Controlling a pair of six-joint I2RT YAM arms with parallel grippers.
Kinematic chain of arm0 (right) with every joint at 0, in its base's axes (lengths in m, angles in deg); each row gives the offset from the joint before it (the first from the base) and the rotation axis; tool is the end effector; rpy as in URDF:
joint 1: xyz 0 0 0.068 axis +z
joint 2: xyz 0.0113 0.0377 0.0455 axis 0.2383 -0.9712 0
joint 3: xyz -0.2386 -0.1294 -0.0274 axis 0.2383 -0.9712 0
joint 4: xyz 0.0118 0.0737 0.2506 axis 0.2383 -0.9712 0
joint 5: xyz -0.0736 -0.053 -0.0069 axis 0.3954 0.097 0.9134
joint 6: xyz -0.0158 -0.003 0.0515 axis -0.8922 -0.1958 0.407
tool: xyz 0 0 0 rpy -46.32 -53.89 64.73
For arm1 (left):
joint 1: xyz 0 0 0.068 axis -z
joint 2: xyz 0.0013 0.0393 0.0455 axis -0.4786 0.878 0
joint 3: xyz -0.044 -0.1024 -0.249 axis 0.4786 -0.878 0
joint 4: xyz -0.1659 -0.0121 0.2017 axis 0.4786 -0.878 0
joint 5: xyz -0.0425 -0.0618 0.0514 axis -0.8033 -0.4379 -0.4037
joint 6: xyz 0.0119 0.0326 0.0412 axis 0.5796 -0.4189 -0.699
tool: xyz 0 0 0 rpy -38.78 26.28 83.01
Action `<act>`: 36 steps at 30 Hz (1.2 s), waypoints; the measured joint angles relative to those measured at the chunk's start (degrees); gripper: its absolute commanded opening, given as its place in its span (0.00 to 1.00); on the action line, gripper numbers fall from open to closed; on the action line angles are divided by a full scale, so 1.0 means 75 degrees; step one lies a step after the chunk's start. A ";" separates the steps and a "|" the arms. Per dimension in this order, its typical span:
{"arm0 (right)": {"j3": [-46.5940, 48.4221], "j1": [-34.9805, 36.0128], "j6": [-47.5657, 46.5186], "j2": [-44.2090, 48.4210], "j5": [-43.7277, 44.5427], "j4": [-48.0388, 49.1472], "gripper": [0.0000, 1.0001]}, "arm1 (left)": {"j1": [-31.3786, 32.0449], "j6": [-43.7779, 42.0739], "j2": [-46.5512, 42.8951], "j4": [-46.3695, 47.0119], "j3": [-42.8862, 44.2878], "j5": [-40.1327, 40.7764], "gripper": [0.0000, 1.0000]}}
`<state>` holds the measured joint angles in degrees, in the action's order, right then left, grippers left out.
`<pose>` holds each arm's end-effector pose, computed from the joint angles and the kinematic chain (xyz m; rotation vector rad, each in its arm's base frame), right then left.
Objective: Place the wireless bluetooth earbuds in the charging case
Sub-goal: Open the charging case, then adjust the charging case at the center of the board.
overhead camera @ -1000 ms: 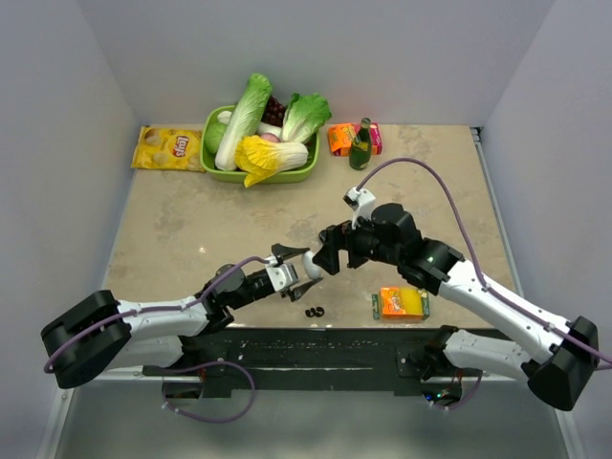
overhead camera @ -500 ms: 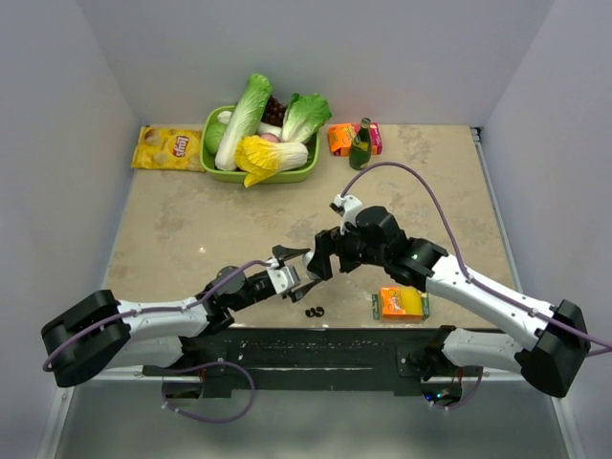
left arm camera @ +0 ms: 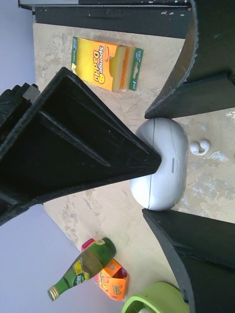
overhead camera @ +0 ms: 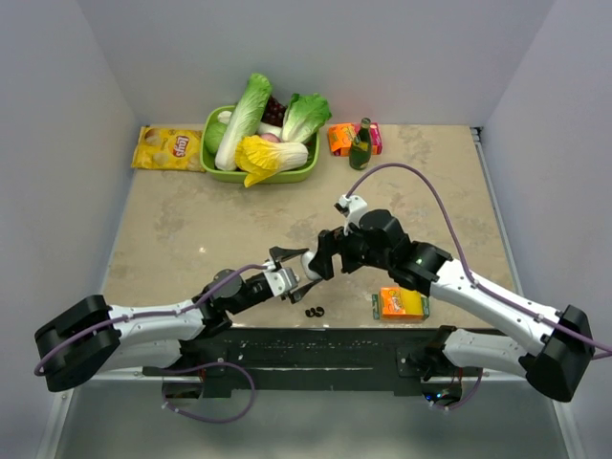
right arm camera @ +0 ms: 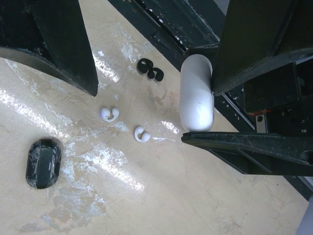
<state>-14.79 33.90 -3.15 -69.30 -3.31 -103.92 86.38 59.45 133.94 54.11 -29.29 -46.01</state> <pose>0.1639 0.1843 0.2883 -0.5068 2.1832 0.8004 0.1108 -0.1828 0.2089 0.9551 1.1947 -0.7011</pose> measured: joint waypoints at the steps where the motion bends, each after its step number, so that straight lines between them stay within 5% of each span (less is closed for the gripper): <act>1: -0.0009 0.0006 0.0020 0.0058 0.0035 0.0000 0.98 | 0.0006 -0.0003 -0.0038 -0.0003 -0.0003 0.0023 0.00; 14: -0.0163 -0.0012 0.0052 0.0586 0.0484 -0.0055 0.96 | 0.0015 -0.0015 -0.0213 0.0055 -0.0117 0.0294 0.00; 21: -0.0353 -0.0015 0.0102 0.1105 0.0274 0.0393 0.80 | 0.0015 -0.0015 -0.0198 0.0061 -0.0117 0.0469 0.00; 36: -0.0347 -0.0015 0.0055 0.0160 -0.0134 0.0670 0.63 | 0.0073 -0.0015 -0.0085 0.0128 -0.0114 0.0501 0.00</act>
<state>-17.39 33.79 -2.73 -68.09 -4.32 -98.90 86.92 59.34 133.31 55.07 -30.14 -42.25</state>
